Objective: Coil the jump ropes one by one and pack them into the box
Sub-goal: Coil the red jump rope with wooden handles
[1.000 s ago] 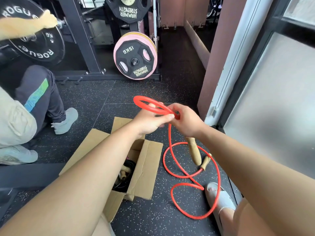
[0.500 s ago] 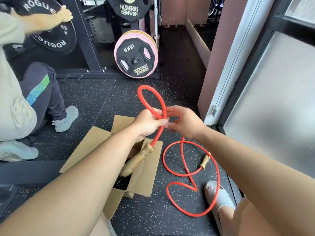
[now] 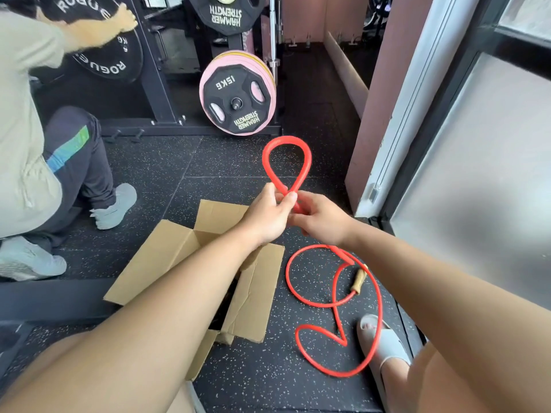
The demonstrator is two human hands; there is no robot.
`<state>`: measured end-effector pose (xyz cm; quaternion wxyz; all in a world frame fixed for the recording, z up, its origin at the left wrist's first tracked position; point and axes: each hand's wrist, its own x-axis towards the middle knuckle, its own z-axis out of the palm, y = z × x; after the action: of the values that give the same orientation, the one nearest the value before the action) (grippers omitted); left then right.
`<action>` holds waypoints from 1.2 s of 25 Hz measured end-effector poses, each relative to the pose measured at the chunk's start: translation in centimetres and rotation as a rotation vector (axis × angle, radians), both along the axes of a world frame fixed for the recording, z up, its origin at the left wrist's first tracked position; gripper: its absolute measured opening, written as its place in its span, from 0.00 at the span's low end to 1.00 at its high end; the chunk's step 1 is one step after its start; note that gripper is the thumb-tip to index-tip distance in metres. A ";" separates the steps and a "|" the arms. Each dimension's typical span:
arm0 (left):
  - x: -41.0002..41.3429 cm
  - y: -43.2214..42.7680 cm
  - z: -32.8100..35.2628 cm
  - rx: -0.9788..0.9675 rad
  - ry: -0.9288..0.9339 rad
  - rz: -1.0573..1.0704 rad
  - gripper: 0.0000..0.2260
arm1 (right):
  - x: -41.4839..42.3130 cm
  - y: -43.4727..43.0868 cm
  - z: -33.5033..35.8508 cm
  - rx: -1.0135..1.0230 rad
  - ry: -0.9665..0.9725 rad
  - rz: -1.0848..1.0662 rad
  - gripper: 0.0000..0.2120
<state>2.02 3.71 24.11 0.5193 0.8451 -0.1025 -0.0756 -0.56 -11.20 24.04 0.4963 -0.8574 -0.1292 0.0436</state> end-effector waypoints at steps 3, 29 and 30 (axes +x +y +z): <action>0.5 0.1 0.1 0.133 0.012 0.000 0.22 | 0.0 -0.2 0.0 -0.233 -0.110 0.026 0.07; -0.8 1.9 3.1 -0.004 0.202 -0.383 0.27 | 0.2 -2.7 2.9 0.137 0.004 0.155 0.07; -0.9 1.7 2.9 0.043 0.188 -0.376 0.26 | 0.3 -2.7 2.7 0.109 -0.036 0.137 0.07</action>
<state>1.09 5.43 26.98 0.4853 0.8111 -0.2078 -0.2518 -0.25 -13.90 26.78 0.5355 -0.8190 -0.1986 0.0549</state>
